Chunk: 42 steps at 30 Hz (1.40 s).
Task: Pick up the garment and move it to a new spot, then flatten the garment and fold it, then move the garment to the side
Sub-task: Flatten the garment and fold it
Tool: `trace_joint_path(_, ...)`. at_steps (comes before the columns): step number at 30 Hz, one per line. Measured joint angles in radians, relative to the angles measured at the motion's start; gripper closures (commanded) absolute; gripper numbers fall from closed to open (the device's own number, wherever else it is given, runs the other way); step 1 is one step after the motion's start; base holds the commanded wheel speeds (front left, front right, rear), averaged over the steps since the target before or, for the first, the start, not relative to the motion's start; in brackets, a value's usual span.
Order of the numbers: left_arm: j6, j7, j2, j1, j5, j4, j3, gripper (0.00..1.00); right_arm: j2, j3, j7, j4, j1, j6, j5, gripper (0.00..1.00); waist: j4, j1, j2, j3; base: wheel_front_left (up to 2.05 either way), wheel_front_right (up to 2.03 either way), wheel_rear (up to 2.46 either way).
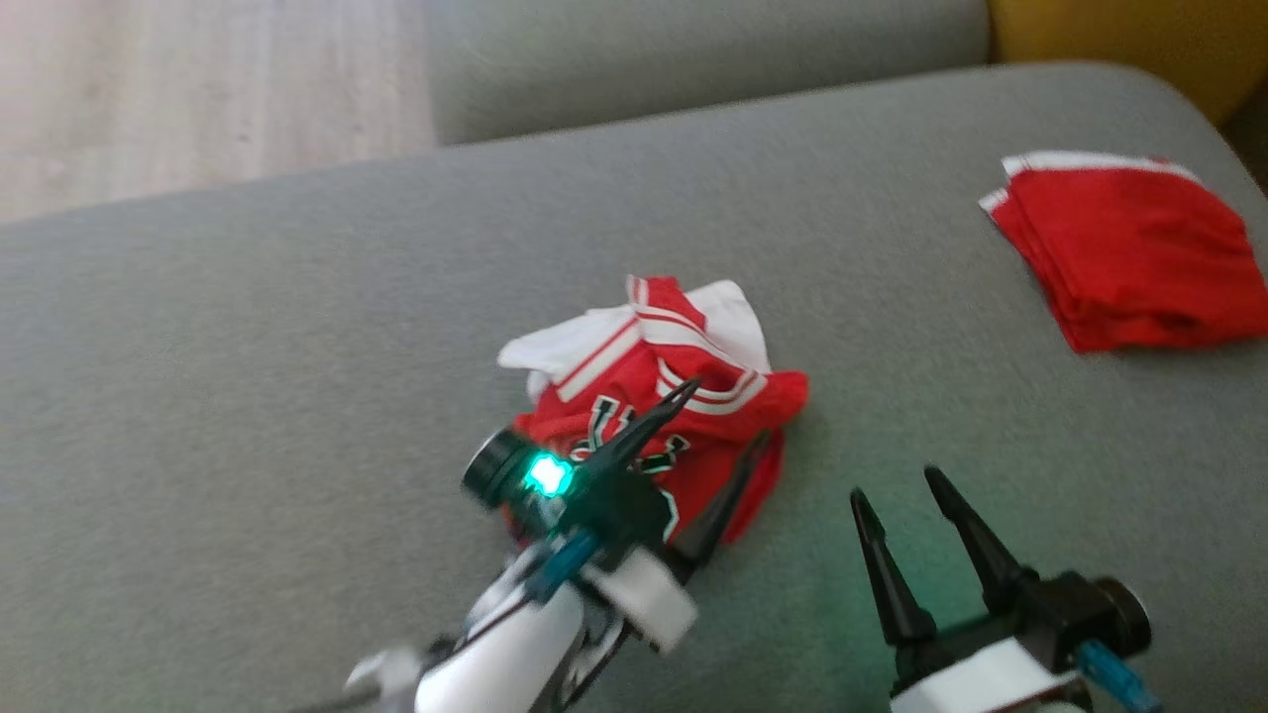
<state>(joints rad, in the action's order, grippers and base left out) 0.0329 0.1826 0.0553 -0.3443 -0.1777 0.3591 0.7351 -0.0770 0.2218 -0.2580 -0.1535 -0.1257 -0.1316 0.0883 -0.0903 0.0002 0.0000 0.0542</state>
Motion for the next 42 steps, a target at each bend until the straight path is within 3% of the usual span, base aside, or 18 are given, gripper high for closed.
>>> trace_joint_path(5, 0.007, -0.073, -0.002, -0.17, -0.039, 0.085, 0.14, 0.0, -0.004, 0.018, 0.0, 0.003, 0.047, 0.0, 0.005, 0.0, -0.05, 0.0, 0.0, 0.056, 0.0, 0.0, 0.0)
trace_joint_path(8, -0.012, -0.131, -0.004, -0.252, -0.066, 0.149, 0.203, 0.0, -0.006, 0.031, 0.0, 0.002, 0.066, 0.0, 0.009, 0.0, -0.078, 0.0, 0.0, 0.088, 0.0, 0.0, 0.0)
trace_joint_path(18, -0.153, -0.368, -0.005, -0.39, -0.138, 0.327, 0.334, 0.0, -0.007, 0.053, 0.0, -0.003, 0.116, 0.0, 0.017, 0.0, -0.145, 0.0, 0.0, 0.153, 0.0, 0.0, 0.0)
trace_joint_path(20, -0.156, -0.412, -0.006, -0.394, -0.152, 0.358, 0.352, 1.0, -0.007, 0.056, 0.0, -0.005, 0.116, 0.0, 0.017, 0.0, -0.148, -0.0001, 0.0, 0.148, 0.0, 0.0, 0.0)
trace_joint_path(22, -0.156, -0.431, -0.006, -0.394, -0.163, 0.38, 0.368, 1.0, -0.007, 0.057, 0.0, -0.006, 0.115, 0.0, 0.017, 0.0, -0.152, -0.0002, 0.0, 0.141, 0.0, 0.0, 0.0)
trace_joint_path(26, -0.145, -0.369, -0.005, -0.402, -0.22, 0.356, 0.367, 1.0, -0.006, 0.056, 0.0, -0.012, 0.112, 0.0, 0.017, 0.0, -0.155, -0.0002, 0.0, 0.111, 0.0, 0.0, 0.0)
trace_joint_path(32, -0.073, -0.234, -0.007, -0.546, -0.292, 0.29, 0.346, 1.0, -0.003, 0.045, 0.0, -0.016, 0.092, 0.0, 0.017, 0.0, -0.144, -0.0002, 0.0, 0.056, 0.0, 0.0, 0.0)
trace_joint_path(39, -0.049, -0.081, -0.023, -0.857, -0.396, 0.291, 0.147, 1.0, -0.003, 0.035, 0.0, -0.022, 0.029, 0.0, 0.016, 0.0, -0.109, -0.0005, 0.0, -0.017, 0.0, 0.0, 0.0)
trace_joint_path(42, -0.041, -0.072, -0.029, -0.907, -0.465, 0.314, 0.068, 1.0, -0.001, 0.027, 0.0, -0.021, 0.019, 0.0, 0.013, 0.0, -0.079, -0.0004, 0.0, -0.031, 0.0, 0.0, 0.0)
